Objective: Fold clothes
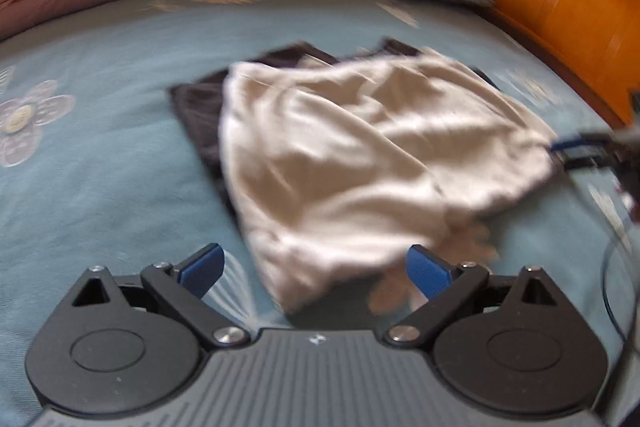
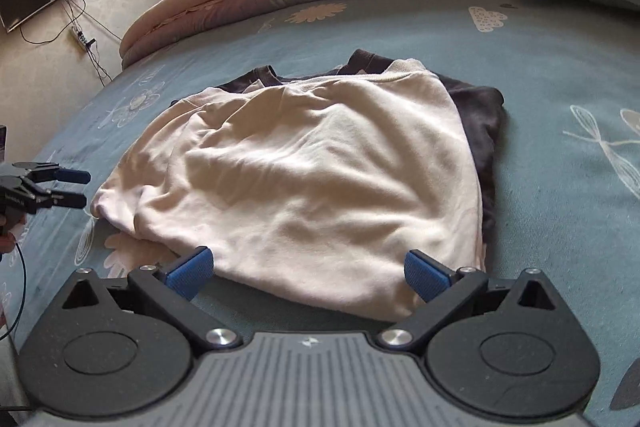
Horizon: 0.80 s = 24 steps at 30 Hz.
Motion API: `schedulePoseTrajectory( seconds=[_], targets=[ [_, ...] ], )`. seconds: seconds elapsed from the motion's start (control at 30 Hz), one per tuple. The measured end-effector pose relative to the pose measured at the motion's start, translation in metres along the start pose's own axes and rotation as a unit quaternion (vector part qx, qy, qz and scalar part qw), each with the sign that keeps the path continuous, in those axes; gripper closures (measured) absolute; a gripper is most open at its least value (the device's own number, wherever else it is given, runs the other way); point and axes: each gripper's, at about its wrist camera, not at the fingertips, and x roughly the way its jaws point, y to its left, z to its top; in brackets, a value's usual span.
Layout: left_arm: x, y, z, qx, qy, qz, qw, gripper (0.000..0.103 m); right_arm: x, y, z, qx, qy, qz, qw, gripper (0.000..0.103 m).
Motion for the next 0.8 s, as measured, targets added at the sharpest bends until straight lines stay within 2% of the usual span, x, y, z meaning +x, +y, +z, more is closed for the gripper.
schedulePoseTrajectory(
  seconds=[0.07, 0.2, 0.27, 0.37, 0.43, 0.57, 0.63, 0.73, 0.8],
  targets=[
    [0.004, -0.006, -0.01, -0.005, 0.002, -0.02, 0.9998, 0.006, -0.001, 0.002, -0.007, 0.0, -0.001, 0.001, 1.0, 0.0],
    [0.016, 0.015, -0.015, -0.064, -0.01, -0.012, 0.9978, 0.006, 0.001, -0.005, -0.01, 0.023, -0.005, 0.001, 1.0, 0.0],
    [0.013, 0.024, -0.015, -0.079, -0.04, -0.048, 0.9949, 0.006, 0.003, -0.008, -0.012, 0.034, -0.008, 0.001, 0.999, 0.0],
    [0.02, 0.026, -0.009, -0.073, -0.031, -0.103, 0.9914, 0.006, 0.005, -0.011, -0.013, 0.04, -0.006, -0.003, 0.999, 0.0],
    [0.024, 0.03, -0.009, -0.085, -0.036, -0.121, 0.9883, 0.006, 0.008, -0.012, -0.015, 0.047, -0.006, -0.006, 0.999, 0.0],
    [0.015, 0.047, -0.01, -0.13, -0.08, -0.19, 0.9698, 0.006, 0.011, -0.01, -0.014, 0.051, -0.006, -0.01, 0.999, 0.0],
    [0.013, 0.054, -0.01, -0.145, -0.089, -0.227, 0.9589, 0.006, 0.012, -0.008, -0.014, 0.047, -0.002, -0.013, 0.999, 0.0],
    [0.025, 0.063, -0.011, -0.164, -0.041, -0.275, 0.9465, 0.004, 0.014, -0.007, -0.013, 0.046, 0.001, -0.016, 0.999, 0.0],
    [0.036, 0.073, -0.015, -0.191, -0.013, -0.28, 0.9406, 0.005, 0.014, -0.006, -0.012, 0.044, 0.002, -0.017, 0.999, 0.0]
  ],
)
